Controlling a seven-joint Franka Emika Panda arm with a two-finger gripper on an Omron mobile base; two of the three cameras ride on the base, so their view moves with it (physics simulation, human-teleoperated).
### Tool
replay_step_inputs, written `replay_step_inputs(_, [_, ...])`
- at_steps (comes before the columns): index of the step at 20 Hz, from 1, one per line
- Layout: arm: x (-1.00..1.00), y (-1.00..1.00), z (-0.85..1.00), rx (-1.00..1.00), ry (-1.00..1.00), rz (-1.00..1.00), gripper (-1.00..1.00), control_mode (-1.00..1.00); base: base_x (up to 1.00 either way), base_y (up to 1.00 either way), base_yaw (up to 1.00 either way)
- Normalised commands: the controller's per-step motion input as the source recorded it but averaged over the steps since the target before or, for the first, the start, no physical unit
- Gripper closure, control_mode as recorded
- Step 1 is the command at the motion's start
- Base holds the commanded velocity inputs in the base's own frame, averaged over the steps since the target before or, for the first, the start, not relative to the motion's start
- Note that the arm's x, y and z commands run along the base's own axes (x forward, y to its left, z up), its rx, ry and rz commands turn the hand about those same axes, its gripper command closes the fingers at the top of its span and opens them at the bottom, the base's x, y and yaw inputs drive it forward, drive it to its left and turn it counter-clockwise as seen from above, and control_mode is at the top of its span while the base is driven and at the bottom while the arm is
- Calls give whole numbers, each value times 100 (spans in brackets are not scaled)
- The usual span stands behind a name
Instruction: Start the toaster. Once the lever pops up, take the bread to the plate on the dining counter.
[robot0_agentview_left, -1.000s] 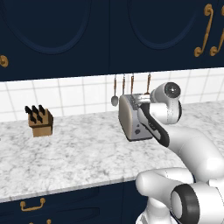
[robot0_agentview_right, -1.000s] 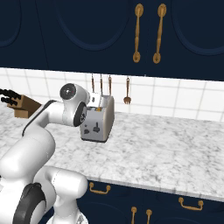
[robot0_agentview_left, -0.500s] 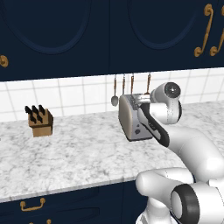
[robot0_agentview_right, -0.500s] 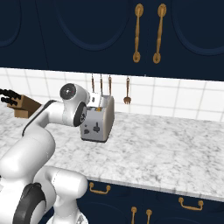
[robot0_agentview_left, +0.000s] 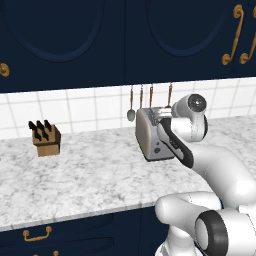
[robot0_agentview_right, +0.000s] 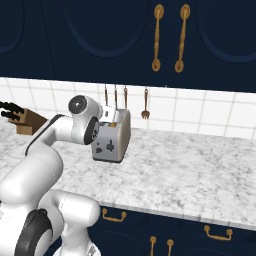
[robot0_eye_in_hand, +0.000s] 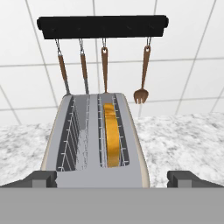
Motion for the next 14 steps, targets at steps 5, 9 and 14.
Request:
replay_step_inputs(5, [0,0,0,0,0,0,-100,-100,0,0,0])
replay_step_inputs(9, [5,0,0,0,1,0,-100,-100,0,0,0])
replay_step_inputs(14, [23,0,0,0,9,0,-100,-100,0,0,0])
